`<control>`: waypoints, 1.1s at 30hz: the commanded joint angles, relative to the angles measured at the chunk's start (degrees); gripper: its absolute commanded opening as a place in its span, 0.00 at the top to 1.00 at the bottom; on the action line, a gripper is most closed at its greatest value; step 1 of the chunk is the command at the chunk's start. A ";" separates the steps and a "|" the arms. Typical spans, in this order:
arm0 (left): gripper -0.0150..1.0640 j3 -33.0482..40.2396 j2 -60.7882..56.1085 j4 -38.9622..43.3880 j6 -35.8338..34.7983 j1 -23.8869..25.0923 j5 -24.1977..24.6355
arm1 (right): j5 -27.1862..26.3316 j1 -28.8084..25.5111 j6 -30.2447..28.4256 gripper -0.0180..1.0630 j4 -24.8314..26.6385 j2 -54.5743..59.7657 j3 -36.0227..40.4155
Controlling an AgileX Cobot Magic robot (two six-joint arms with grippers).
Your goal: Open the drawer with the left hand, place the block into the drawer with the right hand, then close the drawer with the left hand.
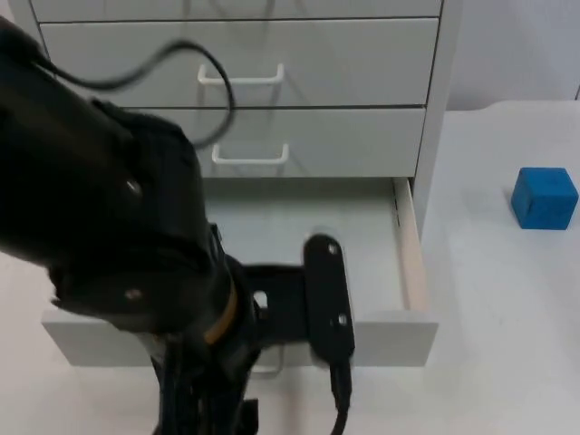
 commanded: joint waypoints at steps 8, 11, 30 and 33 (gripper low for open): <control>0.34 -0.19 -11.34 -7.41 -0.71 0.00 -0.16 | -0.55 0.15 0.07 0.02 -0.05 -0.12 -0.37; 0.34 -0.19 -15.36 -13.67 -0.71 2.09 -0.16 | -0.55 0.15 0.07 0.02 -0.05 -0.12 -0.37; 0.34 -0.19 -32.12 -37.51 -0.71 41.84 10.50 | -0.47 0.15 0.07 0.02 0.35 -0.12 -0.37; 0.34 -0.19 -34.65 -37.90 -0.71 47.56 12.26 | -0.47 0.15 0.07 0.02 0.35 -0.12 -0.37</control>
